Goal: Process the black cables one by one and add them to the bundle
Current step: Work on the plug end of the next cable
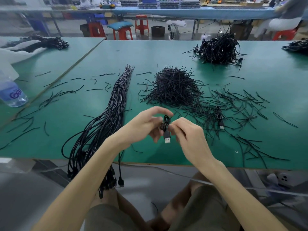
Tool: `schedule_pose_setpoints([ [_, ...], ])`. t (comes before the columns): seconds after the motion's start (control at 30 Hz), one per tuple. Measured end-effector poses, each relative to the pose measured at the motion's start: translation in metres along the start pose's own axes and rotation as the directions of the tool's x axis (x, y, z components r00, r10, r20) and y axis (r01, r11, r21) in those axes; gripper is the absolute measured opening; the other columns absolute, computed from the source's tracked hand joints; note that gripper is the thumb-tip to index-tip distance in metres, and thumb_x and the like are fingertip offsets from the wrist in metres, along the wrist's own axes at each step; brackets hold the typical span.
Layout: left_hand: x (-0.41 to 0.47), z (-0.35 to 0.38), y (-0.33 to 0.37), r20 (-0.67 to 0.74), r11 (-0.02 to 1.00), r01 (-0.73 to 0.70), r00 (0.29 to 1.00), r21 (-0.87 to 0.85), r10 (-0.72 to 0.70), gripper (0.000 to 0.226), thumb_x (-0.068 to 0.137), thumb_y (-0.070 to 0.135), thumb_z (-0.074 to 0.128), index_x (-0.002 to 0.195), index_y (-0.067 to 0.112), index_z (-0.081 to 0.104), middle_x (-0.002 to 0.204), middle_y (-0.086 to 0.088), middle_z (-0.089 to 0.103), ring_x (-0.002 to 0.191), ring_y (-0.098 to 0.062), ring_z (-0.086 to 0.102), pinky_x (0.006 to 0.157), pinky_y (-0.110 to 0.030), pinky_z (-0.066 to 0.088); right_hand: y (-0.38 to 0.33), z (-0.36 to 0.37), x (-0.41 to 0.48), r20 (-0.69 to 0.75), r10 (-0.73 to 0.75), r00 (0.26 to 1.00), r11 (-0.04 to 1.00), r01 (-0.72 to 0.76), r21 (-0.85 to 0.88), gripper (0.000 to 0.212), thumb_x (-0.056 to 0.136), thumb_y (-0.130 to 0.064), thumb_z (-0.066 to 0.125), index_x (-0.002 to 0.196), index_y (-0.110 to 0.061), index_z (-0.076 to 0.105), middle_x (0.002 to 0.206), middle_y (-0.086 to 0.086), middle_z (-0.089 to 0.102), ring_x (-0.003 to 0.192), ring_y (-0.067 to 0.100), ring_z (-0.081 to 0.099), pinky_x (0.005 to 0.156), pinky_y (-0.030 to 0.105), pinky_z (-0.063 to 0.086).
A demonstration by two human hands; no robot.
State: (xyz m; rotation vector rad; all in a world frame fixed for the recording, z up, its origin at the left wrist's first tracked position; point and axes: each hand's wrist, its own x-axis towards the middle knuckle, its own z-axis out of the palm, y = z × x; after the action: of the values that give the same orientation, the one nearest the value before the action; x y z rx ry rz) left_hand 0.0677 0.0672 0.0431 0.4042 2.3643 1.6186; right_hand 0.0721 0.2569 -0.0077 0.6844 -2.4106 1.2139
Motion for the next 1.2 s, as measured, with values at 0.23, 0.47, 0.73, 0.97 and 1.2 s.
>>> schedule_pose_setpoints([
  [0.23,0.002,0.003,-0.008,0.015,0.981,-0.094,0.996,0.172,0.093,0.039,0.093,0.001,0.069,0.131,0.008,0.06,0.099,-0.014,0.067,0.07,-0.024,0.064,0.072,-0.039,0.056,0.002,0.003,0.0,-0.111,0.178,0.978,0.979,-0.165,0.116,0.015,0.094,-0.004,0.068,0.087,-0.017,0.072,0.078,-0.015,0.067,0.074,0.005,0.062,0.068,0.016,0.045],
  [0.47,0.006,0.013,-0.006,-0.145,0.824,0.029,0.987,0.566,0.064,0.027,0.097,0.056,0.055,0.088,0.031,0.052,0.07,0.007,0.063,0.058,-0.007,0.054,0.056,-0.029,0.039,0.005,0.006,0.0,-0.155,-0.005,0.988,0.993,-0.014,-0.119,0.009,0.095,-0.004,0.066,0.087,-0.008,0.066,0.083,-0.004,0.058,0.072,0.028,0.055,0.069,0.045,0.049],
  [0.73,0.013,0.02,0.004,-0.21,0.893,0.051,0.976,0.448,0.049,0.054,0.104,0.052,0.043,0.073,0.012,0.061,0.061,0.002,0.067,0.044,-0.018,0.058,0.054,-0.031,0.045,-0.006,0.005,0.003,-0.253,-0.131,0.959,0.986,0.099,-0.133,0.018,0.095,-0.007,0.063,0.077,-0.005,0.06,0.076,-0.001,0.054,0.07,0.025,0.05,0.067,0.039,0.045],
  [0.97,0.021,0.016,0.003,-0.128,0.988,0.104,0.988,0.112,-0.089,0.055,0.104,0.047,0.054,0.07,0.006,0.068,0.043,0.001,0.046,0.037,-0.022,0.054,0.041,-0.022,0.034,-0.006,-0.001,-0.002,-0.193,-0.079,0.978,0.987,0.05,-0.155,0.016,0.099,-0.009,0.063,0.083,-0.006,0.064,0.08,-0.001,0.06,0.073,0.021,0.057,0.069,0.035,0.049],
  [1.2,0.025,0.019,0.002,0.036,0.995,0.008,0.999,0.104,-0.012,0.041,0.111,0.027,0.043,0.084,0.006,0.066,0.065,-0.005,0.072,0.048,-0.019,0.065,0.047,-0.022,0.044,0.0,-0.011,0.008,0.03,0.415,0.909,0.849,-0.399,0.347,0.013,0.098,-0.035,0.066,0.101,-0.023,0.069,0.088,-0.007,0.073,0.082,0.015,0.071,0.07,0.04,0.06],
])
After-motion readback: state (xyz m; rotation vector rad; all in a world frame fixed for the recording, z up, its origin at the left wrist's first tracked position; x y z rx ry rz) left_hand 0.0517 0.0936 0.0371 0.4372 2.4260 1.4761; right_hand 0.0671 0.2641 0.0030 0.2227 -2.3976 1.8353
